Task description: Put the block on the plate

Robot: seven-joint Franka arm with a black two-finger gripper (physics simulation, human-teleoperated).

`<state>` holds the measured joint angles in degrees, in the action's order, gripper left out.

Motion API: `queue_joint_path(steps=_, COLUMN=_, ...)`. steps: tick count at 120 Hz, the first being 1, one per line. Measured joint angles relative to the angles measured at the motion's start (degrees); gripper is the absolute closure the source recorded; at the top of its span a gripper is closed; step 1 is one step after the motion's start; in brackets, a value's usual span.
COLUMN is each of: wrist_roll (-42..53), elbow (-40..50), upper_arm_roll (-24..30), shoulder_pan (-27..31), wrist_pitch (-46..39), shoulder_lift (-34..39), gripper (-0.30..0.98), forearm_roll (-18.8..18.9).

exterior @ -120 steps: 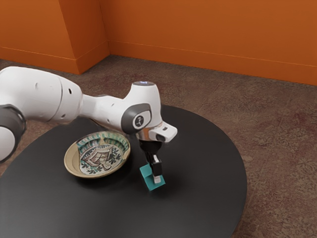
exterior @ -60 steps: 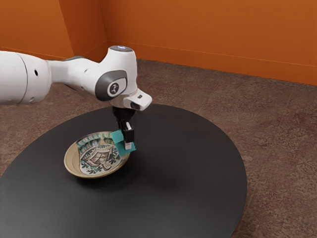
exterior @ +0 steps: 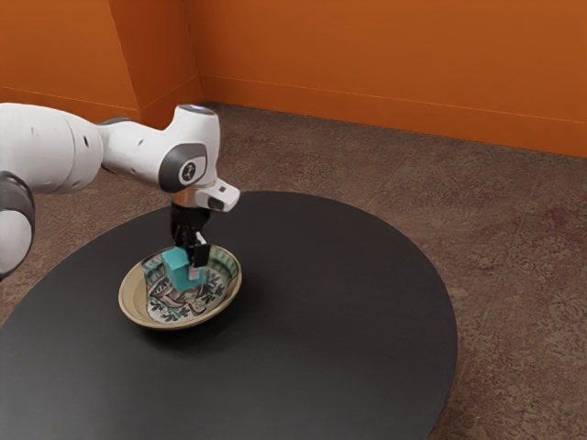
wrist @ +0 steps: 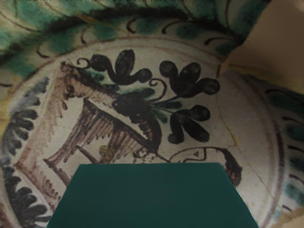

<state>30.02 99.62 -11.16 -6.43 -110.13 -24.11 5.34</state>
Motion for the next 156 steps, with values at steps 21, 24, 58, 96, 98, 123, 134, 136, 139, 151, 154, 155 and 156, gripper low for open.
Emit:
queue_joint_path(steps=21, wrist_roll=-0.2, elbow=-0.5, upper_arm_roll=0.1, shoulder_pan=1.1, wrist_pitch=-2.5, shoulder_lift=-2.9, gripper=0.3, forearm_roll=-0.5)
queue_joint_path(steps=24, wrist_roll=-0.2, elbow=-0.4, upper_arm_roll=0.1, shoulder_pan=1.2, wrist_pitch=-2.8, shoulder_lift=-3.1, gripper=0.3, forearm_roll=-0.6)
queue_joint_path(steps=58, wrist_roll=-0.4, elbow=0.5, upper_arm_roll=0.1, shoulder_pan=1.3, wrist_pitch=-6.2, shoulder_lift=-4.3, gripper=0.25, forearm_roll=-1.3)
queue_joint_path(steps=96, wrist_roll=-0.3, elbow=2.9, upper_arm_roll=0.2, shoulder_pan=0.2, wrist_pitch=-5.9, shoulder_lift=4.5, gripper=0.06, forearm_roll=-1.4)
queue_joint_path(steps=98, wrist_roll=-0.4, elbow=3.0, upper_arm_roll=0.2, shoulder_pan=0.1, wrist_pitch=-5.8, shoulder_lift=5.1, gripper=0.05, forearm_roll=-1.4)
queue_joint_path(steps=123, wrist_roll=-0.3, elbow=2.9, upper_arm_roll=0.9, shoulder_pan=-2.8, wrist_pitch=-2.5, shoulder_lift=14.0, gripper=0.02, forearm_roll=-0.7)
queue_joint_path(steps=134, wrist_roll=-0.3, elbow=1.7, upper_arm_roll=1.0, shoulder_pan=-3.2, wrist_pitch=-0.9, shoulder_lift=15.0, gripper=0.01, forearm_roll=-0.6)
queue_joint_path(steps=136, wrist_roll=-0.3, elbow=1.2, upper_arm_roll=1.1, shoulder_pan=-3.2, wrist_pitch=-0.6, shoulder_lift=15.1, gripper=0.01, forearm_roll=-0.6)
queue_joint_path(steps=139, wrist_roll=-0.3, elbow=0.1, upper_arm_roll=1.3, shoulder_pan=-3.2, wrist_pitch=0.1, shoulder_lift=15.1, gripper=0.01, forearm_roll=-0.6)
queue_joint_path(steps=151, wrist_roll=-0.3, elbow=-3.4, upper_arm_roll=2.5, shoulder_pan=-3.7, wrist_pitch=2.7, shoulder_lift=15.1, gripper=0.01, forearm_roll=-0.6)
queue_joint_path(steps=154, wrist_roll=-0.3, elbow=-4.0, upper_arm_roll=2.8, shoulder_pan=-3.8, wrist_pitch=3.3, shoulder_lift=15.1, gripper=0.01, forearm_roll=-0.6)
queue_joint_path(steps=155, wrist_roll=-0.3, elbow=-4.3, upper_arm_roll=2.8, shoulder_pan=-3.9, wrist_pitch=3.4, shoulder_lift=15.1, gripper=0.01, forearm_roll=-0.6)
queue_joint_path(steps=156, wrist_roll=-0.3, elbow=-4.5, upper_arm_roll=2.9, shoulder_pan=-3.9, wrist_pitch=3.6, shoulder_lift=15.1, gripper=0.01, forearm_roll=-0.6)
